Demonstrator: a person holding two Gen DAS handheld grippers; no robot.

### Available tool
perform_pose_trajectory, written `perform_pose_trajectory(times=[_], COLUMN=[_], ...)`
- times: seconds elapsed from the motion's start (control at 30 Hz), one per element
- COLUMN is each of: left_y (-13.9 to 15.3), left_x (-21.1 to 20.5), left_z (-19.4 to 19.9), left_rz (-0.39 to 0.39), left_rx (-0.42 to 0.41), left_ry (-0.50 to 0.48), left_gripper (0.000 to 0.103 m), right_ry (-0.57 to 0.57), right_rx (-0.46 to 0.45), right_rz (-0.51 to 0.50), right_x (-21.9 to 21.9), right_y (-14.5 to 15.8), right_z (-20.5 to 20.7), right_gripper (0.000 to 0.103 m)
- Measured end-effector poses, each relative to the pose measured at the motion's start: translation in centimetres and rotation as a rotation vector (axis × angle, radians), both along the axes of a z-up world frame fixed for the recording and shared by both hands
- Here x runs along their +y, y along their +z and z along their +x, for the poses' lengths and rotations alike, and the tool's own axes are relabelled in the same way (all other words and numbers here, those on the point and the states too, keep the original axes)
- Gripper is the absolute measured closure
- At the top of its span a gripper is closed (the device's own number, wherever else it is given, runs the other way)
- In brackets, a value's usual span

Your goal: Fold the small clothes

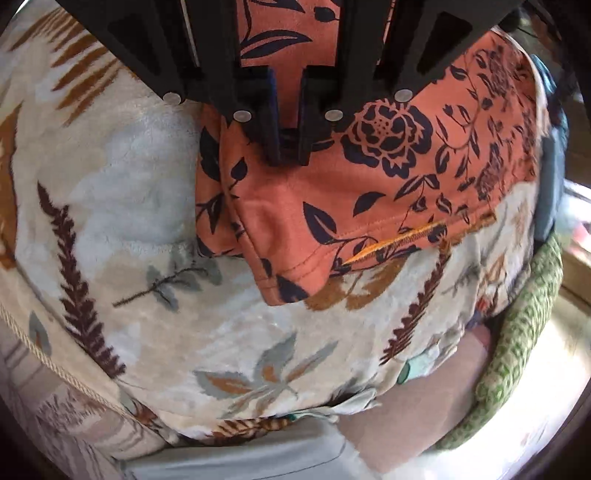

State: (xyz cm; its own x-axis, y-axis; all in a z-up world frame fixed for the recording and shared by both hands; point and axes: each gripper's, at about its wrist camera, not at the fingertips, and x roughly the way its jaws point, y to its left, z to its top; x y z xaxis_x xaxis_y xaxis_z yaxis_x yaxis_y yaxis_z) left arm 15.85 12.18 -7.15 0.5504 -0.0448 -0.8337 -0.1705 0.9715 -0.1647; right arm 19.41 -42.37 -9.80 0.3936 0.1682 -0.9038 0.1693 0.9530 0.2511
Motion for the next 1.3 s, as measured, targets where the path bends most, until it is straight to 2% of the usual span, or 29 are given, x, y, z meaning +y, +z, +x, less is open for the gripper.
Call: perform_pose_trajectory(times=[0.03, 0.07, 0.1, 0.13, 0.17, 0.23, 0.3, 0.37, 0.43, 0.5, 0.53, 0.57, 0.6, 0.63, 0.67, 0.7, 0.73, 0.8, 0.9, 1.0, 1.03, 1.07, 1.1, 1.13, 1.17, 1.2, 1.27, 1.3], left_y=[-0.9, -2.4, -4.5, -6.0, -6.1, -5.7, -5.3, -4.2, -2.1, -0.6, -0.4, -0.9, -2.1, -3.7, -5.5, -6.4, -6.3, -6.3, -6.1, -4.4, -3.4, -2.5, -1.5, -0.6, 0.2, 0.8, 1.4, 1.2], left_x=[-0.3, -0.8, -1.1, -1.2, -1.2, -1.7, -1.4, -0.8, -0.4, -0.1, 0.1, 0.0, 0.1, 0.3, 0.6, 0.9, 1.0, 0.8, 1.4, 1.7, 1.7, 1.4, 1.1, 0.7, 0.3, -0.1, -0.6, -0.9], left_z=[1.4, 2.5, 3.8, 4.3, 4.2, 4.0, 3.8, 3.5, 3.5, 3.9, 4.6, 5.4, 6.5, 7.5, 8.1, 8.3, 8.2, 8.3, 8.2, 7.0, 6.3, 5.4, 4.3, 3.1, 1.8, 0.6, -1.8, -2.7], left_rz=[-0.005, 0.021, 0.067, 0.062, 0.070, 0.099, 0.061, 0.001, -0.020, -0.020, -0.010, 0.019, 0.061, 0.095, 0.112, 0.087, 0.090, 0.107, 0.067, 0.043, 0.034, 0.029, 0.030, 0.031, 0.026, 0.021, 0.017, 0.014], left_rx=[0.025, 0.080, 0.177, 0.225, 0.191, 0.175, 0.169, 0.146, 0.077, 0.016, 0.005, 0.024, 0.080, 0.151, 0.219, 0.219, 0.182, 0.181, 0.186, 0.143, 0.118, 0.091, 0.065, 0.044, 0.022, 0.004, -0.027, -0.036], left_ry=[-0.010, -0.015, -0.014, -0.015, -0.008, -0.033, -0.035, -0.023, -0.005, 0.009, 0.015, 0.026, 0.036, 0.042, 0.048, 0.058, 0.071, 0.059, 0.071, 0.092, 0.084, 0.071, 0.059, 0.047, 0.026, 0.007, -0.013, -0.024], left_gripper=[0.026, 0.026, 0.026, 0.024, 0.020, 0.020, 0.022, 0.022, 0.022, 0.021, 0.021, 0.021, 0.021, 0.021, 0.018, 0.013, 0.012, 0.012, 0.012, 0.013, 0.013, 0.013, 0.013, 0.013, 0.013, 0.013, 0.013, 0.013], right_ry=[0.018, 0.021, 0.013, -0.003, -0.016, -0.022, 0.006, 0.032, 0.038, -0.004, -0.039, -0.088, -0.116, -0.115, -0.099, -0.085, -0.061, -0.011, 0.030, 0.106, 0.120, 0.094, 0.036, -0.034, -0.100, -0.123, -0.088, -0.055], right_rx=[0.008, 0.014, 0.020, 0.031, 0.043, 0.043, -0.036, -0.086, -0.078, 0.006, 0.036, 0.001, -0.018, -0.023, -0.022, -0.020, -0.031, -0.083, -0.128, -0.092, -0.068, -0.027, -0.009, -0.024, -0.040, -0.067, -0.111, -0.131], right_rz=[-0.031, -0.037, -0.021, 0.009, 0.029, -0.008, -0.018, 0.056, 0.100, 0.052, 0.099, 0.195, 0.244, 0.245, 0.205, 0.160, 0.147, 0.178, 0.240, 0.296, 0.262, 0.190, 0.216, 0.334, 0.388, 0.368, 0.283, 0.295], right_x=[0.6, 0.7, 0.2, -0.2, -0.8, -0.8, -0.2, 0.2, 0.2, -0.9, -1.9, -3.1, -3.7, -3.7, -3.3, -2.8, -2.3, -1.4, -0.1, 1.4, 1.5, 0.9, -0.5, -2.1, -3.1, -3.3, -2.0, -1.4], right_y=[0.0, -0.1, -0.4, -0.6, -0.5, 0.7, 3.0, 4.4, 3.7, 0.4, -1.4, -1.9, -1.8, -1.4, -0.8, 0.0, 0.9, 2.8, 4.4, 2.9, 1.6, -0.2, -1.8, -2.7, -2.5, -1.5, 0.5, 1.0], right_z=[0.1, 0.2, 0.3, 0.3, 0.4, 0.5, 0.7, 1.8, 3.1, 4.4, 4.6, 4.2, 3.8, 3.5, 3.2, 2.9, 2.4, 0.9, -2.0, -4.2, -4.4, -4.3, -4.2, -4.3, -4.8, -5.3, -6.1, -6.4], right_gripper=[0.092, 0.092, 0.092, 0.092, 0.092, 0.092, 0.092, 0.092, 0.092, 0.092, 0.092, 0.092, 0.092, 0.092, 0.092, 0.091, 0.090, 0.090, 0.090, 0.089, 0.089, 0.090, 0.094, 0.094, 0.093, 0.089, 0.086, 0.082])
